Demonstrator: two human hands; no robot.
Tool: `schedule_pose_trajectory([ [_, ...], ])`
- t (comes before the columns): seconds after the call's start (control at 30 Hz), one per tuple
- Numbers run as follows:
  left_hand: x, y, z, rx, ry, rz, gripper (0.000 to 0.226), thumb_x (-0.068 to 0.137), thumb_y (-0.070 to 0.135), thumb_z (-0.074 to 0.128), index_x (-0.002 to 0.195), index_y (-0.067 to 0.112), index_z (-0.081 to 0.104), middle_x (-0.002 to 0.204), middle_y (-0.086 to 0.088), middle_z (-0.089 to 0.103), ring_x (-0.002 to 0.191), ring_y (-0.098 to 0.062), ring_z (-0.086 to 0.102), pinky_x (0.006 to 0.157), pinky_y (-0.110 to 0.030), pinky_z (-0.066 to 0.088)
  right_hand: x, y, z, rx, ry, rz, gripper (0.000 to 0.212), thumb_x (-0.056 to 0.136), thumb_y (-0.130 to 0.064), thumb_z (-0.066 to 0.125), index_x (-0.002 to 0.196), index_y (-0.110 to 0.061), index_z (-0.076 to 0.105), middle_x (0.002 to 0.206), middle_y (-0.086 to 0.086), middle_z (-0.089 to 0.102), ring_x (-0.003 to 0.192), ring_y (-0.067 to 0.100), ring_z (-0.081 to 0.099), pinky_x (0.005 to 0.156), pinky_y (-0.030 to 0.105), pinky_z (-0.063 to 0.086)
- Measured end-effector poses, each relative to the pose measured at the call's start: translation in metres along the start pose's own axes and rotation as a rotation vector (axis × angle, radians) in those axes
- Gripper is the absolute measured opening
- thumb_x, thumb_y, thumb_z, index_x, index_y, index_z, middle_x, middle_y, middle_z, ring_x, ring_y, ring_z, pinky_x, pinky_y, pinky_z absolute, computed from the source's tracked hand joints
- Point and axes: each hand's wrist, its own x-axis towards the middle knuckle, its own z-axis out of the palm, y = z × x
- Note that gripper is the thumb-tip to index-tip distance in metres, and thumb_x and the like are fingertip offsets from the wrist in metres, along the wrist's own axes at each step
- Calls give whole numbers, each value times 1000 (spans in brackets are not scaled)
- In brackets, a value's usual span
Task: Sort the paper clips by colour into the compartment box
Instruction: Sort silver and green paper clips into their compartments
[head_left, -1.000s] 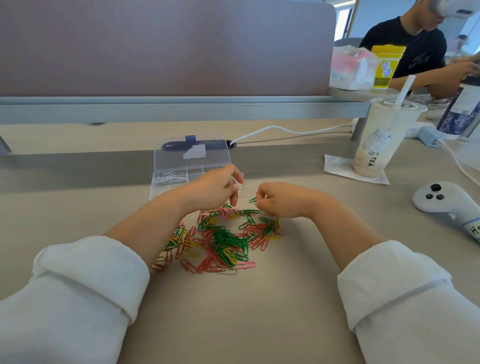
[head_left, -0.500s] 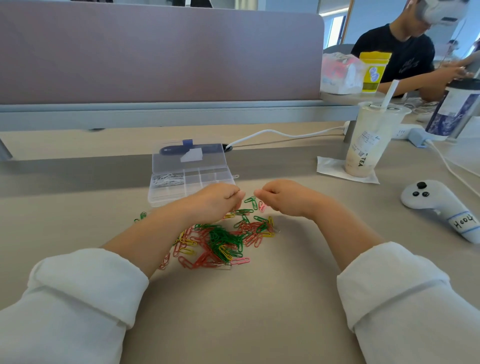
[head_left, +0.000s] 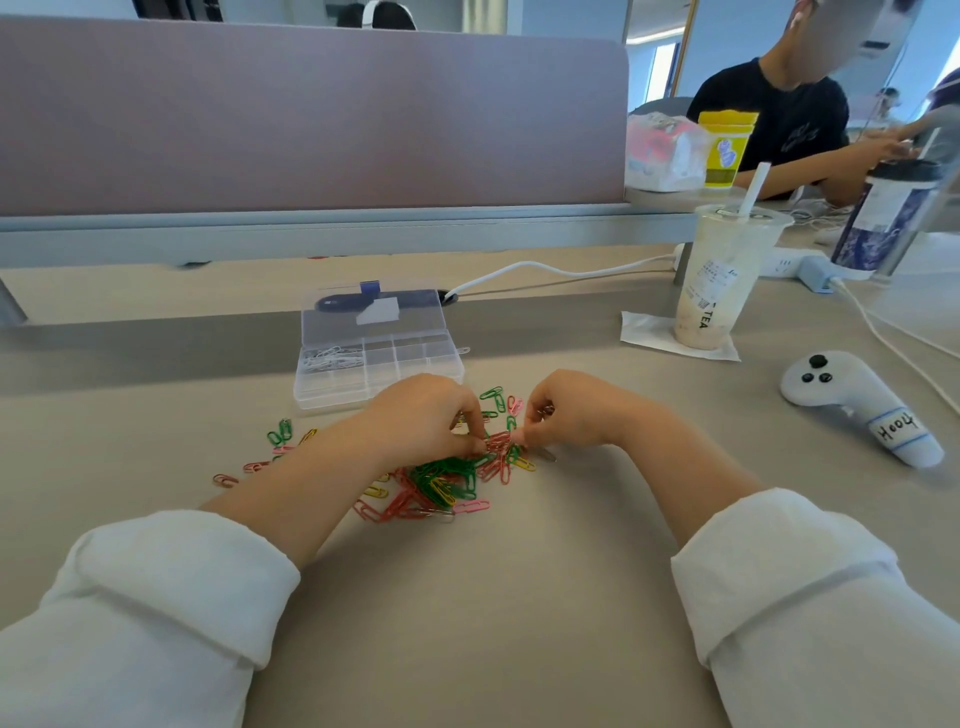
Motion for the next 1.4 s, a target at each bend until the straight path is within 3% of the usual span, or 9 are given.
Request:
schedule_pose_trajectory([
  [0.17, 0, -6, -2, 0, -37, -27, 22, 85, 36, 62, 103, 23, 67, 96, 6, 56, 90, -10, 48, 76, -25, 40, -3, 1, -5, 2, 0, 3, 18, 82, -34, 68, 77, -16, 67, 71, -3, 58, 64, 9, 48, 54, 19, 35],
  [0.4, 2, -5, -7, -54, -58, -9, 21, 83, 36, 64, 101, 26, 66, 74, 18, 42, 76, -6, 42, 60, -19, 33, -5, -1, -11, -95, -88, 45, 19, 72, -32, 77, 80, -17, 70, 69, -8, 55, 67, 9, 48, 57, 20, 37],
  [0.5, 2, -4, -6, -38, -66, 5, 19, 83, 36, 65, 98, 26, 68, 74, 19, 43, 78, -6, 43, 64, -21, 34, -5, -1, -9, -117, -116, 44, 17, 74, -33, 75, 76, -19, 67, 68, -7, 55, 68, 12, 49, 59, 22, 38],
  [0.67, 2, 0, -5, -51, -108, -16, 19, 86, 32, 61, 100, 20, 67, 90, 9, 50, 91, -10, 50, 76, -23, 39, -2, -3, -6, -150, -152, 48, 24, 82, -32, 66, 87, -9, 68, 79, 2, 59, 73, 18, 51, 66, 27, 41],
  [0.9, 3, 1, -5, -111, -23, -54, 20, 88, 31, 58, 105, 21, 63, 86, 10, 46, 84, -9, 44, 72, -23, 35, -4, -10, -7, -39, -98, 45, 26, 99, -30, 37, 93, -9, 51, 83, 10, 55, 72, 23, 47, 55, 26, 35],
  [1.07, 4, 1, -3, -43, -55, -23, 24, 82, 37, 65, 101, 23, 67, 87, 9, 48, 85, -9, 45, 70, -24, 35, 0, -10, 1, 68, -25, -29, 10, 98, -22, 41, 100, -15, 47, 69, -6, 50, 62, 8, 45, 56, 18, 34],
  [1.17, 5, 2, -2, -61, -78, -28, 22, 84, 32, 64, 102, 21, 68, 84, 8, 48, 82, -11, 46, 69, -23, 35, 0, -13, 5, 138, -5, -83, 17, 98, -14, 39, 105, -16, 53, 65, -7, 46, 55, 3, 43, 51, 15, 33],
  [1.3, 7, 4, -1, -80, -113, -44, 19, 85, 28, 62, 100, 17, 69, 74, 11, 47, 78, -12, 47, 55, -20, 32, 2, -16, 8, 255, 7, -71, 19, 96, -7, 35, 88, -13, 51, 58, 0, 45, 50, 9, 41, 47, 14, 36],
  [1.4, 7, 5, -1, -92, -152, -68, 17, 86, 26, 60, 96, 15, 67, 84, 2, 55, 79, -14, 50, 57, -19, 36, 3, -14, 9, 298, 28, -65, 33, 99, -13, 35, 67, -17, 45, 60, -1, 42, 52, 9, 38, 52, 19, 34],
])
